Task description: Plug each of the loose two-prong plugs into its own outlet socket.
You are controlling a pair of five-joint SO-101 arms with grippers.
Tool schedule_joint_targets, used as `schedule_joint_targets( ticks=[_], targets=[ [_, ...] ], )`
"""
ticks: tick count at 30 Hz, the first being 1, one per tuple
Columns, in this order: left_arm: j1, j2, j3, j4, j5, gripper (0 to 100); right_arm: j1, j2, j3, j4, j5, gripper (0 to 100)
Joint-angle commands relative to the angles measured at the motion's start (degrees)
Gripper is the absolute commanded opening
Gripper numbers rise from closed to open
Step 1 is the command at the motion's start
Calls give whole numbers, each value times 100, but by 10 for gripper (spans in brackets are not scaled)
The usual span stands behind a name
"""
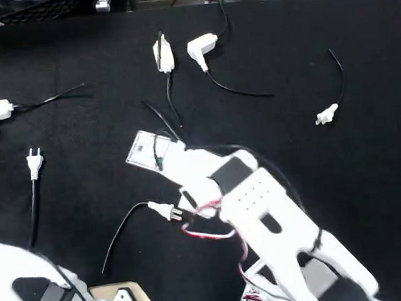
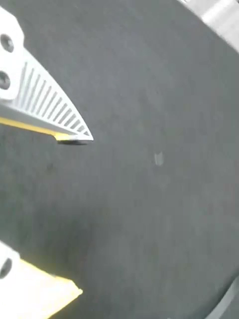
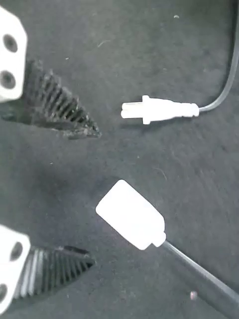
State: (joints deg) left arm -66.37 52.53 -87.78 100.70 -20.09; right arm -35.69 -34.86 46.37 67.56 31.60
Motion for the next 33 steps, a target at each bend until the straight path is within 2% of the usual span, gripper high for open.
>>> schedule_joint_targets(
  ticks=[1,7,11,13,16,23,25,28,33],
  targets=[
    [1103,-1213,1490,44,62,413,97,-488,382,-554,18,333],
    [2791,-2927,5411,-88,246,413,105,-532,716,-1064,18,333],
    [3380,-3868,7415,-1380,360,327,105,-532,734,-1073,18,333],
    [3521,-4290,8251,-1996,352,281,105,-532,734,-1073,26,333],
    [3899,-4888,9376,-2444,387,254,105,-497,743,-1073,53,333],
    [5666,-6549,11345,-2831,334,253,105,-347,734,-1073,62,333],
    [6158,-7068,11732,-2945,53,254,105,-347,734,-1073,62,333],
    [6642,-7771,12145,-3130,-791,254,105,-347,734,-1073,62,332],
    [6809,-8510,12409,-3437,-2084,250,105,-347,734,-1064,62,332]
  ],
)
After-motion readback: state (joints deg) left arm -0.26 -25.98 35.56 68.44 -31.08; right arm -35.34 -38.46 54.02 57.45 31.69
